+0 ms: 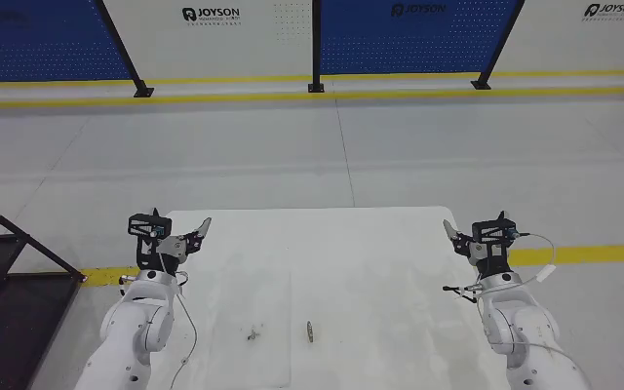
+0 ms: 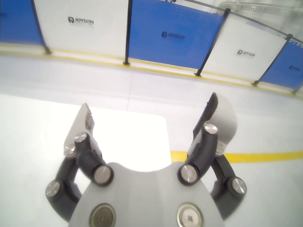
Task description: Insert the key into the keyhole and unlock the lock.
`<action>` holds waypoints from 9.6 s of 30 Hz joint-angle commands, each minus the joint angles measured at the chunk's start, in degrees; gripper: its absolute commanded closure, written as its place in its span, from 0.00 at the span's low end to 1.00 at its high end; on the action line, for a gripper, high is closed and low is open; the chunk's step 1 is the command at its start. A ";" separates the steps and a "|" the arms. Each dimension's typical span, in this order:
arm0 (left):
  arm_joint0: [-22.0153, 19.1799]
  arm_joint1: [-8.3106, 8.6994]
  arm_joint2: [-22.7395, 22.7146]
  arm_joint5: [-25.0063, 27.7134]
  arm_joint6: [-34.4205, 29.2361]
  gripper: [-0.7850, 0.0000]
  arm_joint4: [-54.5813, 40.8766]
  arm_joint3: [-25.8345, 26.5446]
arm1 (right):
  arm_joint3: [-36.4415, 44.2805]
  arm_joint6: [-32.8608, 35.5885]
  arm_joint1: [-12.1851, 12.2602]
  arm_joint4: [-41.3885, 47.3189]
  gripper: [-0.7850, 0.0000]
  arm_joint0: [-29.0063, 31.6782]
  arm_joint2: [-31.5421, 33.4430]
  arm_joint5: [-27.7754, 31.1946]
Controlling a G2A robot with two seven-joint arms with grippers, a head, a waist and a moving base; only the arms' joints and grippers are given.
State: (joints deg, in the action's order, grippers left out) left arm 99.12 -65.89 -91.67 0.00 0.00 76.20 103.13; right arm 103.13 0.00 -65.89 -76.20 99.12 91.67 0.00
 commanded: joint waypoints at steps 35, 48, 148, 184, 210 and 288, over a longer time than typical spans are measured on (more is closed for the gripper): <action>33.63 -0.83 14.78 -1.33 -20.58 0.22 25.99 19.74 | 0.00 0.00 0.00 0.00 0.00 0.00 0.00 0.00; 24.20 -1.98 18.40 -4.50 -29.89 0.49 21.21 13.33 | 0.00 0.00 0.00 0.00 0.00 0.00 0.00 0.00; 31.45 0.09 -1.67 41.41 28.09 1.00 -12.63 4.59 | -13.57 6.30 -6.48 -9.18 0.25 -0.54 -44.54 2.29; 27.09 -0.68 4.23 38.90 28.54 1.00 -20.13 6.80 | -9.41 -18.65 -5.02 19.13 1.00 -0.73 -34.64 31.70; 24.66 -1.52 10.87 39.55 29.31 1.00 -28.27 6.24 | -11.18 -23.16 -5.46 33.69 1.00 -2.47 -37.28 47.70; 15.30 -6.03 29.47 45.26 49.24 1.00 -26.07 -5.14 | -24.13 -45.76 -12.76 32.56 1.00 -9.02 -49.31 55.46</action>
State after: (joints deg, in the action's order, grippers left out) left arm 114.40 -71.94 -62.15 45.18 49.43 50.20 97.95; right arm 79.01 -45.76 -78.65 -43.65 90.10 42.36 55.46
